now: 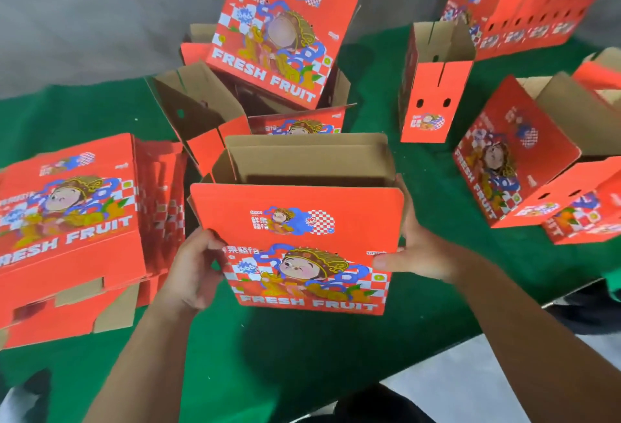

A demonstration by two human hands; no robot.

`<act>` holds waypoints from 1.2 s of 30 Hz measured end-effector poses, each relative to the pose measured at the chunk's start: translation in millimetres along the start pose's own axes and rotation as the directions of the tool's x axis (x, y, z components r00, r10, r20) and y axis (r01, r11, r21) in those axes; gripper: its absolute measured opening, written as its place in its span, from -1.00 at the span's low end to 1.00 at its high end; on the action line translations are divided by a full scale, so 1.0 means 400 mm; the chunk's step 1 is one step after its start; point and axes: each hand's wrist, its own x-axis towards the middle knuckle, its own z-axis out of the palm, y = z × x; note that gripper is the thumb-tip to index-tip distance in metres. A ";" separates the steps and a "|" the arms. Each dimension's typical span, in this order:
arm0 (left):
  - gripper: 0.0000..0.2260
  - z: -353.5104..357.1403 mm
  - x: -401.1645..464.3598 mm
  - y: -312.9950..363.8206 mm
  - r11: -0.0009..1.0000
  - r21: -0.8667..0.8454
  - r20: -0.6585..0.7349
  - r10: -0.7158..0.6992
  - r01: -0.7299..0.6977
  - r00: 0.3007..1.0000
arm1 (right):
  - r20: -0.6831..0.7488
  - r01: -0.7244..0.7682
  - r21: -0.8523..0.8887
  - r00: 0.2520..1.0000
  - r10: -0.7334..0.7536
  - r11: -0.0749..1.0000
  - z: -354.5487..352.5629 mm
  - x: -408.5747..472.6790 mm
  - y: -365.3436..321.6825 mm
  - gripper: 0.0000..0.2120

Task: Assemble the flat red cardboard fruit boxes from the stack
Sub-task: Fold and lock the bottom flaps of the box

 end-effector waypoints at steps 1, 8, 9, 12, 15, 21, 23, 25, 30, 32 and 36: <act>-0.88 -0.003 0.003 0.002 1.000 -0.012 0.006 -0.007 0.007 1.000 | 0.010 -0.008 -0.012 1.000 0.008 1.000 -0.011 -0.009 0.006 0.42; -0.56 0.076 0.044 -0.003 0.977 -0.177 -0.090 0.105 -0.120 0.990 | -0.014 0.021 -0.157 1.000 -0.023 0.987 -0.020 0.000 0.013 0.51; -0.55 0.095 0.052 -0.004 0.973 -0.190 -0.114 0.113 -0.133 0.987 | 0.000 0.035 -0.147 0.999 -0.035 0.989 -0.023 0.008 0.016 0.52; -0.81 0.146 0.077 -0.010 0.980 -0.148 -0.142 0.110 -0.131 0.984 | 0.038 0.052 -0.106 0.998 -0.048 0.993 -0.035 0.021 0.032 0.53; -0.62 0.194 0.096 -0.039 0.993 0.006 -0.166 0.114 -0.114 0.980 | -0.018 0.076 0.061 0.997 -0.075 0.995 -0.053 0.023 0.053 0.42; -0.20 0.277 0.076 -0.095 0.986 0.165 -0.239 0.050 -0.010 0.970 | -0.358 0.226 0.136 0.919 -0.165 0.964 -0.082 0.025 0.142 0.40; -0.37 0.299 0.068 -0.112 0.988 0.152 -0.244 0.033 0.005 0.969 | -0.489 0.237 0.135 0.860 -0.143 0.962 -0.099 0.032 0.166 0.40; -0.58 0.341 0.061 -0.120 0.979 0.202 -0.202 0.061 -0.019 0.977 | -0.604 0.241 0.085 0.784 -0.142 0.967 -0.113 0.044 0.186 0.39; -0.63 0.580 0.060 -0.121 0.929 0.328 0.196 0.110 -0.171 0.974 | -0.729 0.194 0.099 0.682 -0.062 0.976 -0.125 0.070 0.218 0.48; -0.58 0.680 0.063 -0.114 0.908 0.362 0.339 0.085 -0.213 0.937 | -0.779 0.163 0.015 0.621 -0.091 0.986 -0.166 0.064 0.233 0.50; -0.69 0.751 0.069 -0.122 0.872 0.419 0.419 0.061 -0.253 0.906 | -0.899 -0.021 -0.090 0.432 -0.072 0.996 -0.316 0.023 0.296 0.46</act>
